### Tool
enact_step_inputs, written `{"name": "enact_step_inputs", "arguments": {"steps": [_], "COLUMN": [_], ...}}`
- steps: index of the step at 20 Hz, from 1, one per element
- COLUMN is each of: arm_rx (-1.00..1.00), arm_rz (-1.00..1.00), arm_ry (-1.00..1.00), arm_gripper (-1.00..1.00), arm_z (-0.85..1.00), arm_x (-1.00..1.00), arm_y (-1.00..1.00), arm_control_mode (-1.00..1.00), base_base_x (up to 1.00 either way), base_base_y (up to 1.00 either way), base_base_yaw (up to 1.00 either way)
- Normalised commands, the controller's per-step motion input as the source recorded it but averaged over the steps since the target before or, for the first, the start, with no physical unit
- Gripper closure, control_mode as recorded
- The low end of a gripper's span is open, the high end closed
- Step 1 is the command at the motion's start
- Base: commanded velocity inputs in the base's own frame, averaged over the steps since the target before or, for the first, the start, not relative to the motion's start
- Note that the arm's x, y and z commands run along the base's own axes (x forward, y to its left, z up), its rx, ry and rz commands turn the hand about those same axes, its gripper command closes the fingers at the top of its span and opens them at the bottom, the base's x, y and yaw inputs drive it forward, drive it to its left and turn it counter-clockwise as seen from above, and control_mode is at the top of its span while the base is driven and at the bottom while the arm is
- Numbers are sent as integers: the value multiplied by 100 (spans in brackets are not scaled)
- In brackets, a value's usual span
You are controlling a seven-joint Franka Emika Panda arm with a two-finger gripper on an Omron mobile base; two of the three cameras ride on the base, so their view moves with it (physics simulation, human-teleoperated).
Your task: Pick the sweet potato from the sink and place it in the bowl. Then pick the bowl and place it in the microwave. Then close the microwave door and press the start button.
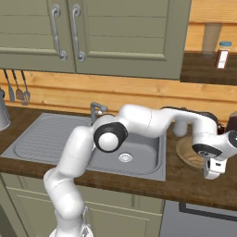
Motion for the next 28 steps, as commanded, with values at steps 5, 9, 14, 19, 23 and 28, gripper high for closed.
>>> {"name": "enact_step_inputs", "arguments": {"steps": [5, 9, 14, 19, 23, 28], "arm_rx": [0, 0, 0, 0, 0, 0], "arm_rz": [0, 0, 0, 0, 0, 0], "arm_ry": [-7, -1, 0, 0, 0, 0], "arm_gripper": [-100, -100, -100, -100, -100, 100], "arm_z": [18, 3, -13, -28, -38, -34], "arm_x": [-42, -12, 34, 15, 1, 10], "arm_y": [-6, 0, 0, 0, 0, 0], "arm_control_mode": [-100, -100, -100, -100, -100, -100], "base_base_x": [0, 0, 0, 0, 0, 0], "base_base_y": [0, 0, 0, 0, 0, 0], "base_base_yaw": [0, 0, 0, 0, 0, 0]}}
